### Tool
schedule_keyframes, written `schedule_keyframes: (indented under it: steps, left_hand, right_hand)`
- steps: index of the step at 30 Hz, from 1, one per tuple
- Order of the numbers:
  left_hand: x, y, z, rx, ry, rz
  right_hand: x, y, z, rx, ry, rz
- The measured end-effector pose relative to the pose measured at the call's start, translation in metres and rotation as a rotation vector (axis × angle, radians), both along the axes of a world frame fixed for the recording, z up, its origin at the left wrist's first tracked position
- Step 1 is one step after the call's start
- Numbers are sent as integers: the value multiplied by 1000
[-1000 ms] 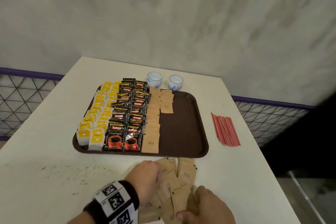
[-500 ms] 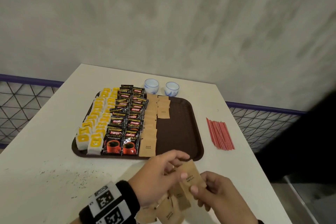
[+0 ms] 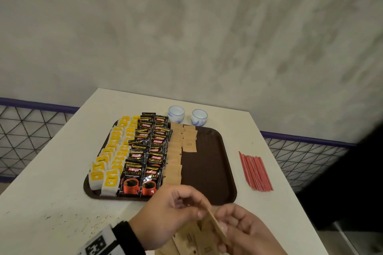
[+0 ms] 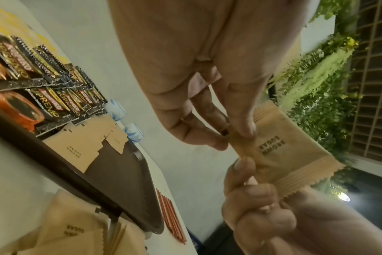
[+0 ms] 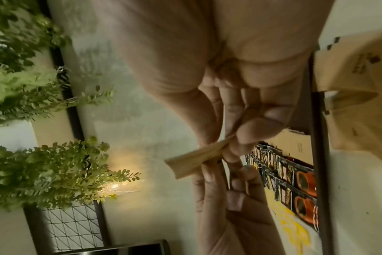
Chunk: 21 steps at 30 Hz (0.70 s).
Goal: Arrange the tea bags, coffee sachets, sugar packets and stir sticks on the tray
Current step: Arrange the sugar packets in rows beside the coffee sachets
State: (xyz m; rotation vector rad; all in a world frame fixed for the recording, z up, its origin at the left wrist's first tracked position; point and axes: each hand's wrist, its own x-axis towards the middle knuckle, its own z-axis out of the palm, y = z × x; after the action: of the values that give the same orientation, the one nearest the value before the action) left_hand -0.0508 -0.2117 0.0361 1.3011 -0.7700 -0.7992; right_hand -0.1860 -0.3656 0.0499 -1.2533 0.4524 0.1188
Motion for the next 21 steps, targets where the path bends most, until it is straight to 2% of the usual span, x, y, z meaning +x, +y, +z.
schedule_keyframes:
  steps: [5,8,11,13,14,15,18,20,21]
  left_hand:
    - [6,-2,0,133,-167,9]
    - [9,-7,-1,183,-294,79]
    - [13,-15,-10,236,-293,226]
    - [15,-23,-25,420,-318,194]
    - [16,-27,-34,555,-360,136]
    - [16,-31,-44,679,-472,35]
    - [6,-41,-60,848,-967,-289]
    - [1,-47,-68,847,-1134,-253]
    - [4,-53,-65,867,-1177,-232]
  right_hand:
    - [9,-5,10,-407,20,57]
    - [19,-13,14,-542,2,150]
    - [42,-36,6,-689,-18,101]
    - [73,-60,-5,-751,18,15]
    - [93,-74,-13,-728,62,-40]
    - [113,-86,-22,-672,111,-96]
    - [172,-108,-46,-434,239,-263]
    - [201,-110,-56,-361,312,-312]
    - [213,-110,-61,-386,350,-302]
